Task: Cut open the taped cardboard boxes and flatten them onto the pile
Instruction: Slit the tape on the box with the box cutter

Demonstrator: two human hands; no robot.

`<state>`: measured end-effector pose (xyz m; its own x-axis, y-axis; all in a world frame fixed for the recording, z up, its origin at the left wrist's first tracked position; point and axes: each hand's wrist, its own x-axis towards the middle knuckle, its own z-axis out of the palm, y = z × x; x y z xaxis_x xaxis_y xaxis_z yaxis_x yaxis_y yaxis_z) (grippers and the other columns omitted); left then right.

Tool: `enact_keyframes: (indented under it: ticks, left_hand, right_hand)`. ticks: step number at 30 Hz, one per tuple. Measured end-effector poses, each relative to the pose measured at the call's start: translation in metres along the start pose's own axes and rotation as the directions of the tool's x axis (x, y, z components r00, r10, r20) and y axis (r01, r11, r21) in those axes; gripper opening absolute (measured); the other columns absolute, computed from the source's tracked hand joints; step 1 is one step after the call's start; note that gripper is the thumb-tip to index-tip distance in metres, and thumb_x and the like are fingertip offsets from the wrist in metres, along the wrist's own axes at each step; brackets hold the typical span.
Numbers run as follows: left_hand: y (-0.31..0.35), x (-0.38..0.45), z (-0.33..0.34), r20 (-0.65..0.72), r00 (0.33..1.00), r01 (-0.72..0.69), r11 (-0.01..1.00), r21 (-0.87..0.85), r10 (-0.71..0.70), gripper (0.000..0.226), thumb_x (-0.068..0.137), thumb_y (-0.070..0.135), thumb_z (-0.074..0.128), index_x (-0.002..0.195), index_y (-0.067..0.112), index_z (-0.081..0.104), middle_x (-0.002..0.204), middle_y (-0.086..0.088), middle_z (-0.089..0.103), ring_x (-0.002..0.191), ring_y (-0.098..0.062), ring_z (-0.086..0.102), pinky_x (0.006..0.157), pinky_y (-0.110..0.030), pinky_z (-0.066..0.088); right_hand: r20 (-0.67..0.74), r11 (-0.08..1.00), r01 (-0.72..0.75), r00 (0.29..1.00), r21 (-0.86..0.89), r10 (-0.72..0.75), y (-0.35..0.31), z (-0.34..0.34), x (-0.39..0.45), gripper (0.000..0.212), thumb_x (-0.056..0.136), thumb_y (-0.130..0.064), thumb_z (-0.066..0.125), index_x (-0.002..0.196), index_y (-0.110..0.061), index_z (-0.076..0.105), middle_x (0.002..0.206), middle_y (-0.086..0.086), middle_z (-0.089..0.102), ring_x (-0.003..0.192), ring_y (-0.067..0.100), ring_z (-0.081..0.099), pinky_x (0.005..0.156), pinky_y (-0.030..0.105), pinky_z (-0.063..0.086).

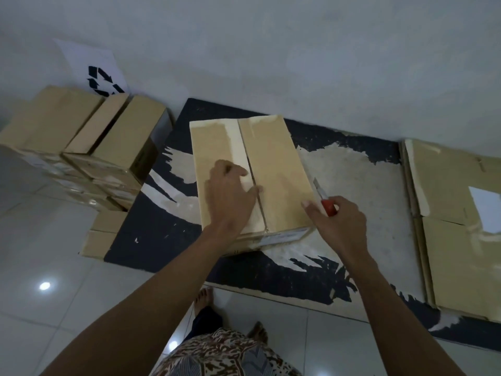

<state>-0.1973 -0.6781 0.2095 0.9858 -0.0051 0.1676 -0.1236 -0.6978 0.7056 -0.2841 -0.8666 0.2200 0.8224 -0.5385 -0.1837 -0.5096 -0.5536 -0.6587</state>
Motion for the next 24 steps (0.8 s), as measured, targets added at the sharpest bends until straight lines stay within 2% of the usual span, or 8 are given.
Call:
enact_keyframes:
  ticks: [3,7,11,13,16,20,22,24]
  left_hand:
    - [-0.017,0.020,-0.017,-0.110,0.988,0.125,0.981,0.147,-0.110,0.058,0.080,0.040,0.077,0.128,0.018,0.055,0.140,-0.007,0.041,0.128,-0.028,0.039,0.105,-0.042,0.036]
    - [-0.045,0.067,-0.034,-0.009,0.967,0.257,0.966,0.036,-0.256,0.077,0.081,0.037,0.077,0.142,0.011,0.039,0.148,-0.013,0.035,0.136,-0.034,0.036,0.109,-0.050,0.038]
    - [-0.055,0.114,-0.043,0.158,0.948,0.255,0.956,0.146,-0.277,0.103,0.074,0.059,0.077,0.151,0.014,0.027,0.155,-0.014,0.030,0.143,-0.039,0.026,0.113,-0.056,0.028]
    - [-0.059,0.127,-0.050,0.313,0.902,0.241,0.948,0.208,-0.297,0.100,0.070,0.070,0.073,0.147,0.016,0.037,0.152,-0.013,0.039,0.139,-0.038,0.035,0.110,-0.055,0.032]
    - [-0.068,0.120,-0.053,0.453,0.841,0.192,0.946,0.260,-0.295,0.073,0.080,0.060,0.071,0.128,0.006,0.060,0.126,-0.014,0.062,0.114,-0.032,0.058,0.098,-0.044,0.046]
    - [-0.072,0.105,-0.046,0.350,0.895,0.135,0.916,0.378,-0.276,0.065,0.085,0.064,0.062,0.124,0.012,0.058,0.107,-0.006,0.061,0.098,-0.027,0.060,0.085,-0.041,0.048]
    - [-0.067,0.103,-0.046,0.335,0.897,0.150,0.912,0.381,-0.288,0.061,0.087,0.060,0.064,0.122,0.010,0.056,0.110,-0.008,0.062,0.098,-0.028,0.059,0.083,-0.041,0.047]
    - [-0.060,0.097,-0.045,0.338,0.887,0.187,0.914,0.360,-0.314,0.067,0.090,0.052,0.065,0.136,0.010,0.042,0.128,-0.016,0.056,0.112,-0.035,0.056,0.090,-0.046,0.046]
  right_hand:
    - [0.135,0.999,-0.042,0.990,0.016,0.040,0.005,0.010,0.011,0.035,0.081,-0.056,0.072,0.081,-0.022,0.062,0.072,-0.007,0.058,0.066,0.009,0.056,0.070,0.028,0.044]
    - [0.177,1.000,-0.018,0.984,0.021,0.014,0.010,0.005,0.021,0.037,0.082,-0.044,0.077,0.066,-0.014,0.062,0.059,-0.002,0.052,0.053,0.007,0.047,0.050,0.014,0.034]
    - [0.252,0.994,0.043,0.968,-0.100,-0.017,0.007,-0.013,0.042,0.042,0.078,-0.043,0.080,0.078,-0.003,0.066,0.079,0.010,0.063,0.075,0.023,0.060,0.068,0.032,0.045]
    - [0.275,0.980,0.098,0.960,-0.173,-0.047,0.005,-0.020,0.052,0.037,0.078,-0.042,0.079,0.086,-0.007,0.070,0.087,0.008,0.062,0.086,0.026,0.060,0.076,0.036,0.046]
    - [0.117,0.952,0.095,0.991,-0.291,-0.062,0.000,-0.024,0.066,0.044,0.078,-0.048,0.076,0.112,-0.020,0.070,0.101,0.005,0.060,0.090,0.021,0.057,0.084,0.035,0.047]
    - [-0.075,0.951,0.010,0.997,-0.310,-0.035,-0.013,-0.015,0.053,0.057,0.082,-0.041,0.077,0.132,-0.021,0.059,0.122,0.013,0.049,0.098,0.031,0.059,0.093,0.043,0.050]
    - [-0.079,0.953,0.011,0.996,-0.302,-0.037,-0.018,-0.010,0.039,0.059,0.086,-0.037,0.074,0.138,-0.019,0.054,0.124,0.012,0.044,0.097,0.029,0.056,0.092,0.041,0.048]
    - [-0.084,0.958,0.013,0.996,-0.286,-0.039,-0.018,-0.006,0.026,0.059,0.088,-0.038,0.071,0.140,-0.019,0.052,0.125,0.011,0.044,0.091,0.020,0.049,0.090,0.037,0.046]
